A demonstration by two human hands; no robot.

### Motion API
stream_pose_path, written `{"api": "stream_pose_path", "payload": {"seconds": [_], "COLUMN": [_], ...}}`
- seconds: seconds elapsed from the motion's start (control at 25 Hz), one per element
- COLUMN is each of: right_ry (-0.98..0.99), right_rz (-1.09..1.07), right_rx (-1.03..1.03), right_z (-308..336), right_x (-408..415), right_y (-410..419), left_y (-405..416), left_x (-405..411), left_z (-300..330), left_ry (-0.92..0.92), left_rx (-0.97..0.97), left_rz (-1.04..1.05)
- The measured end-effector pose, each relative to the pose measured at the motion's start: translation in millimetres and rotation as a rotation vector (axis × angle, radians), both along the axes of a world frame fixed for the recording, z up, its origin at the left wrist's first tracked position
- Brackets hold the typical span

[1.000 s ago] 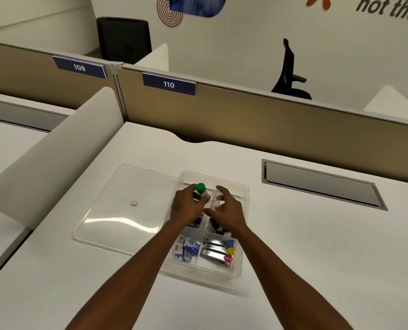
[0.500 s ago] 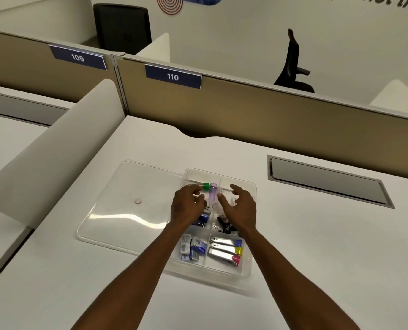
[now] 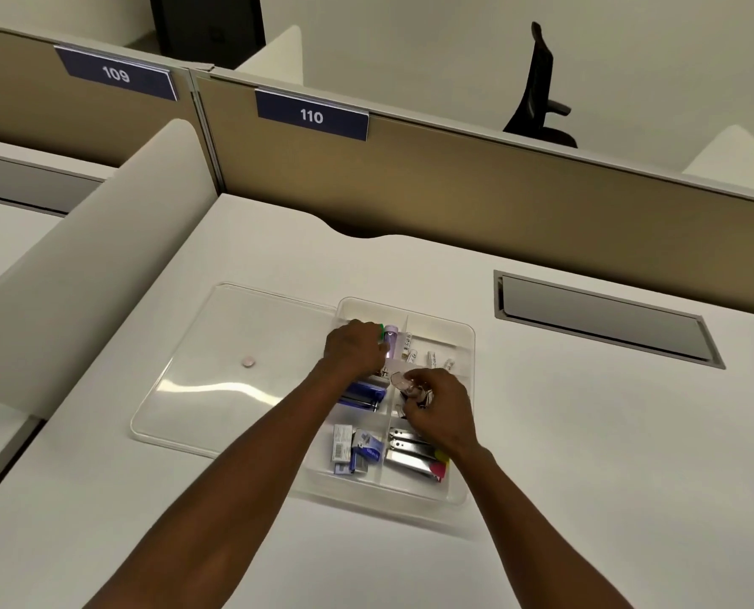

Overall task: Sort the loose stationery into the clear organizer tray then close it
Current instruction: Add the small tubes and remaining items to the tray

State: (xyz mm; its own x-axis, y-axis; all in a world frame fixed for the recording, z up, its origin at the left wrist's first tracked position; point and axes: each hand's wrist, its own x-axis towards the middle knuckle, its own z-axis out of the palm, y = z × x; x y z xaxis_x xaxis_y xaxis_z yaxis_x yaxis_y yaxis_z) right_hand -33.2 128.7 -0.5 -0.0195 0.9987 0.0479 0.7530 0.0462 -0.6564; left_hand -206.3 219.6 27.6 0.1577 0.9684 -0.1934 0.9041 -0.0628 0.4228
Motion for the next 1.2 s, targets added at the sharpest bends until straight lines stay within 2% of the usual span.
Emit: {"api": "stream_pose_path", "payload": {"seconds": [0.08,0.24,0.44,0.6,0.76,1.04,1.2], "right_ry": [-0.038,-0.017,0.136,0.212,0.327,0.177,0.11], "right_rz": [0.019,-0.051,-0.127,-0.123,-0.197,-0.166,-0.178], "right_rx": [-0.012,-0.002,-0.02,0.071,0.034,0.018,0.076], "right_z": [-5.7,-6.9,-0.2,2.9,12.5,34.4,39.3], "right_x": [-2.7,-6.6,-6.0,-3.8,-7.9,-16.4,-23.5], "right_y": [-3.6,-0.9,0.1,-0.1,10.4,56.3,73.8], "left_y": [13.3,23.8,24.0,18.7,20.9,27.4,30.9], "left_x": [2.0,5.2,7.1,0.1,-3.1,-3.1,-4.6], "left_z": [4.1,1.4,-0.9,-2.9,0.2,1.6,7.9], "left_ry": [0.073,0.056,0.044,0.0,0.088,0.09,-0.033], "left_rx": [-0.058,-0.085,-0.002,0.09,0.032,-0.004,-0.011], "left_rz": [-0.045,-0.017,0.068,0.081,0.047,0.011,0.021]}}
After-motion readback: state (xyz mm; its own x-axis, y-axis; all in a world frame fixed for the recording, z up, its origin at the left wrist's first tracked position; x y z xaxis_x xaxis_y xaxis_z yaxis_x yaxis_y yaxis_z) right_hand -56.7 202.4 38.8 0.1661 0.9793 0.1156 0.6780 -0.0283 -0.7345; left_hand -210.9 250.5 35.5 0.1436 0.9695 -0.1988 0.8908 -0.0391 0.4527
